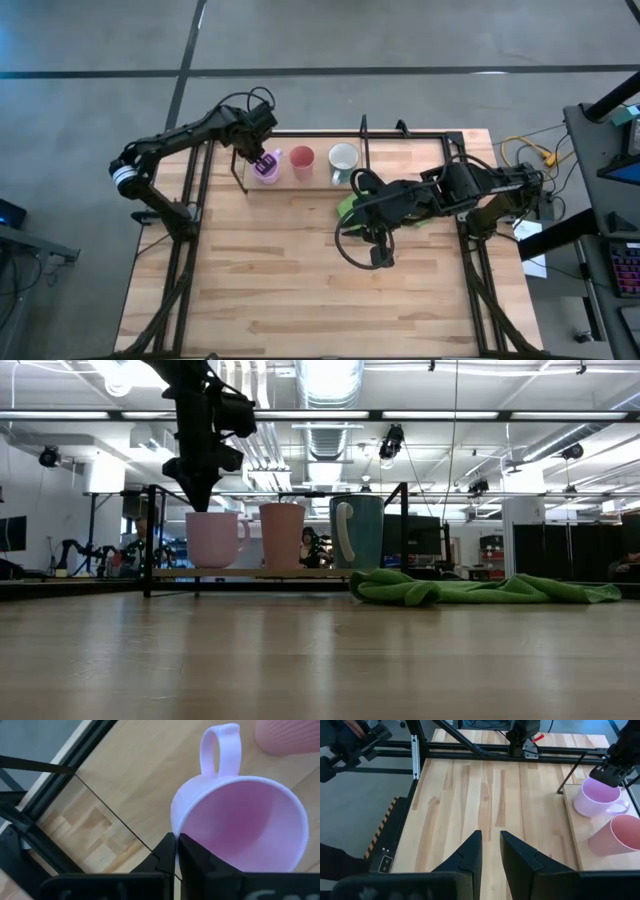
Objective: Stack small to large cups/mugs on shelf
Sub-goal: Put the violet mug on the shelf
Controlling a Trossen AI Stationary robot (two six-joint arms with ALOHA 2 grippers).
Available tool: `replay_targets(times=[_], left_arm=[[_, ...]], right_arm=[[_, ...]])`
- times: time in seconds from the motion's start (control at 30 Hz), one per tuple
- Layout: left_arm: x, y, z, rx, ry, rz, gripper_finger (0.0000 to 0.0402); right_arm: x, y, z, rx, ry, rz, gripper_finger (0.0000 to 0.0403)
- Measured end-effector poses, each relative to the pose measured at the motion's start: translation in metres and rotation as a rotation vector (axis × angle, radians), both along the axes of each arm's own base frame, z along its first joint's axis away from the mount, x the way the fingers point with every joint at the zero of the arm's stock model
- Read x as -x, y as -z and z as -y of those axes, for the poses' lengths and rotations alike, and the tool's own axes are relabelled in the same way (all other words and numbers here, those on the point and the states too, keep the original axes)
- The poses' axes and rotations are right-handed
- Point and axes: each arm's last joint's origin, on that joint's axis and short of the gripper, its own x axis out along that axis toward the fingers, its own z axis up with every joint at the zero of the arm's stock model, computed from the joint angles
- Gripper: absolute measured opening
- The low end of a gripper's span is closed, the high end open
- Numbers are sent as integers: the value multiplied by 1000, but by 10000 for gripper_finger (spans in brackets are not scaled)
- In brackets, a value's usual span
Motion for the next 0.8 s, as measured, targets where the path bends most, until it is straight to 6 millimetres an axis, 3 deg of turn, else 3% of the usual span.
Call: replay_targets(times=[0.13,0.47,0.8], left_arm=[[-3,4,-1,22,7,-4,8],[-5,4,-4,-9,20,-33,73],[-5,1,-3,-4,25,-26,76]], right_arm=[[0,0,0,-5,4,-2,63],[0,0,0,-5,4,-2,63],[-1,0,4,-3,16,-5,63]])
